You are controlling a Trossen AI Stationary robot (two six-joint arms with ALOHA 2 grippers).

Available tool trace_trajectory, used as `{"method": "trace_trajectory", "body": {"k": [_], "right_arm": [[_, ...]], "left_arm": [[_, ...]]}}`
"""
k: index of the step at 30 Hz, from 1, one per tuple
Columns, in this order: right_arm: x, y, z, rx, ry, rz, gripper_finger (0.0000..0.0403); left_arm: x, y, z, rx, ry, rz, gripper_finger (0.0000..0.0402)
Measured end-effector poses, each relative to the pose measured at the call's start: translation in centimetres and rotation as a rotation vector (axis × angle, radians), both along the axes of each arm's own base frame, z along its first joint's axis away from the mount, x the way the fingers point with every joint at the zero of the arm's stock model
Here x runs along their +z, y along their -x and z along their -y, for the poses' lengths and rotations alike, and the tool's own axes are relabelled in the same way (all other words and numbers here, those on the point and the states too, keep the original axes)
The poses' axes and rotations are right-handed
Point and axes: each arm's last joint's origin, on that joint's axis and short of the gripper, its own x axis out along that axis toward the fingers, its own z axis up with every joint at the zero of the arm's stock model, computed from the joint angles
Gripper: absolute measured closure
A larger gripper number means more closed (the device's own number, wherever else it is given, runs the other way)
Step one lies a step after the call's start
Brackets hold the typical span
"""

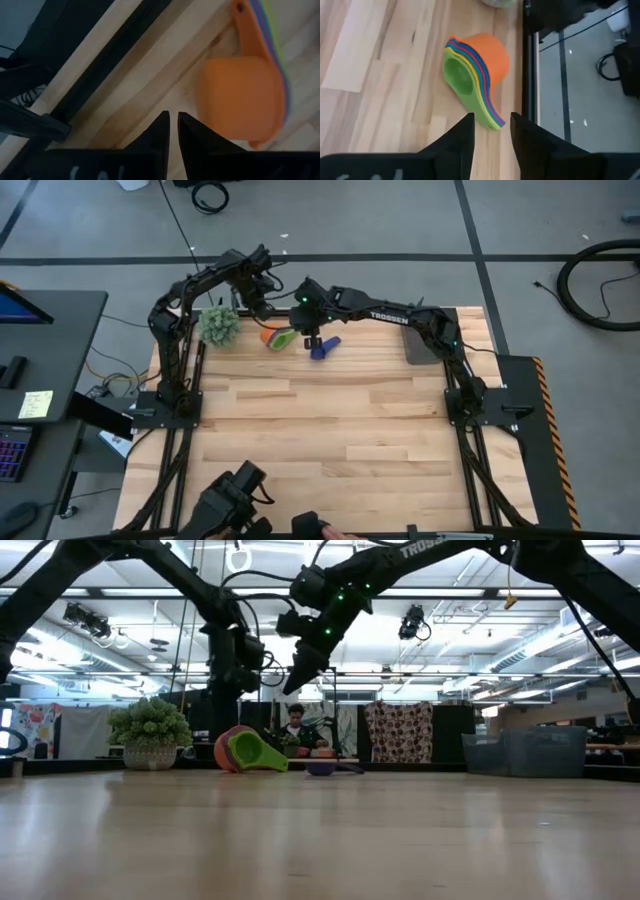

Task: Nest measuring cups in basket
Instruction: Adjust the stacked measuring cups

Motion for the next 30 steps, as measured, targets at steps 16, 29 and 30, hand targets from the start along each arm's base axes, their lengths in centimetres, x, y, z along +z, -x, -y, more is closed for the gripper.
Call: {"method": "trace_trajectory", "body": {"k": [16,29,30], "right_arm": [[-5.1,-2.3,0.9,0.037,-0.216,0.069,0.0273],[-8.8,-4.3,0.0,0.099,-0.268,0.084,0.0273],[-9.1,-4.4,-0.1,0.098,-0.268,0.081,0.0273]], "left_arm": [[-3.9,0.2,1.2,0.007,0.045,-0.020,0.0361],[-3.9,-0.4,1.0,0.000,0.051,0.087,0.0361],[-3.9,-0.4,1.0,0.000,0.045,0.081,0.0361]]}}
